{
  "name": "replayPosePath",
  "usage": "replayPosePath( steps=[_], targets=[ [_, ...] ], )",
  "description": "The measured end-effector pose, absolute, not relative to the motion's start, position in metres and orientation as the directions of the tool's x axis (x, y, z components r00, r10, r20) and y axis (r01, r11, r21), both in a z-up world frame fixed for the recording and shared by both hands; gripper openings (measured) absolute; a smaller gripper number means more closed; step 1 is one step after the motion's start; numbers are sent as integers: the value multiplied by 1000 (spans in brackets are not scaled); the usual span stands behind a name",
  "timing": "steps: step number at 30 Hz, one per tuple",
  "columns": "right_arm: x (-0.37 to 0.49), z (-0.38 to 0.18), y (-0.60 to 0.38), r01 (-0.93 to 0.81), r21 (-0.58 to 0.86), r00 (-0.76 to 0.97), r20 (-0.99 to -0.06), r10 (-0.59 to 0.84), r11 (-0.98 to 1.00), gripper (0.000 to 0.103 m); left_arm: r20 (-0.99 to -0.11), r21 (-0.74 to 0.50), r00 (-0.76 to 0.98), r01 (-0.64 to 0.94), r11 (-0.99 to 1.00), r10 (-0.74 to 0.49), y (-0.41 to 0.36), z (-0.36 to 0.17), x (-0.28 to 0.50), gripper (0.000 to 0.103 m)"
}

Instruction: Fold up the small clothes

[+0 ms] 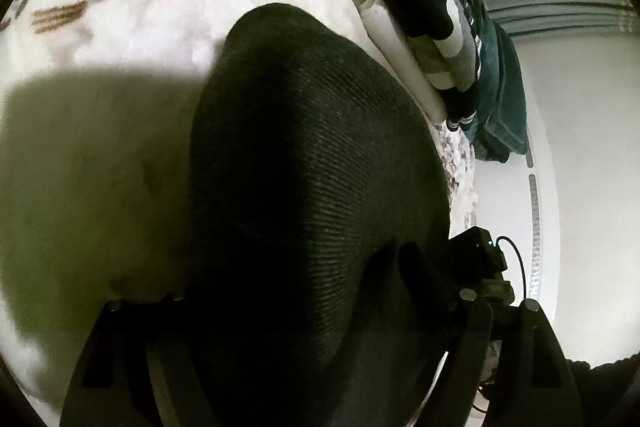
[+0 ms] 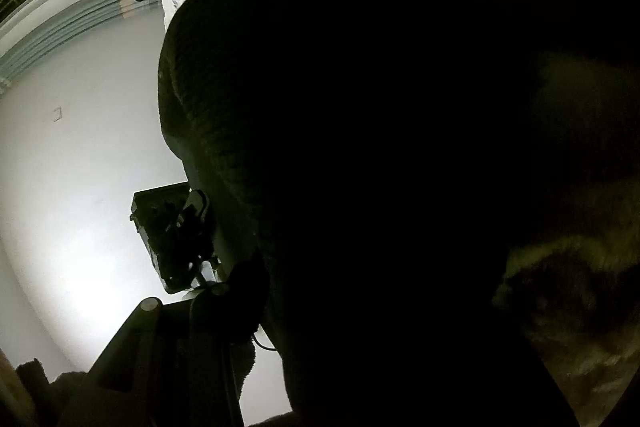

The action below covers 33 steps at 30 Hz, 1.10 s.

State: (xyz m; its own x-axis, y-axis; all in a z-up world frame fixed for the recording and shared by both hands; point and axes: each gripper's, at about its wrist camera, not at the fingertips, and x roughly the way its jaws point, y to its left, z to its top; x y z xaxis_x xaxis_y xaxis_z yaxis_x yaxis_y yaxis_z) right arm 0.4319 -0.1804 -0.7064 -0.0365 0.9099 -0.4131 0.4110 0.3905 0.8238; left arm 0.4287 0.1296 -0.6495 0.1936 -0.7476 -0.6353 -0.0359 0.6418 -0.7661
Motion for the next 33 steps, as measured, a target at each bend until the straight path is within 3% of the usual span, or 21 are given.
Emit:
replayPosePath(
  steps=[10, 11, 12, 15, 17, 26, 33],
  targets=[
    [444, -714, -167, 440, 808, -14, -431, 902, 392, 48, -638, -763, 196, -32, 645, -745, 128, -647, 430, 75],
    [444, -712, -167, 437, 806, -7, -439, 898, 398, 48, -646, -754, 206, -22, 656, -735, 126, -644, 429, 70],
    [443, -707, -166, 428, 803, 6, -461, 888, 414, 47, -663, -735, 220, -6, 678, -716, 123, -640, 429, 48],
    [441, -694, -164, 400, 791, 32, -517, 855, 463, 31, -680, -708, 236, 38, 705, -695, 119, -624, 426, 26],
    [440, -683, -164, 389, 787, 42, -535, 844, 479, 22, -670, -718, 246, 23, 696, -700, 122, -616, 424, 22],
    [467, -586, -187, 307, 811, 118, -552, 825, 498, 19, -654, -728, 246, 51, 683, -715, 94, -540, 454, 20],
    [570, -499, -240, 221, 809, 228, -586, 778, 544, 19, -602, -747, 278, 135, 651, -749, 42, -468, 571, 20]
  ],
)
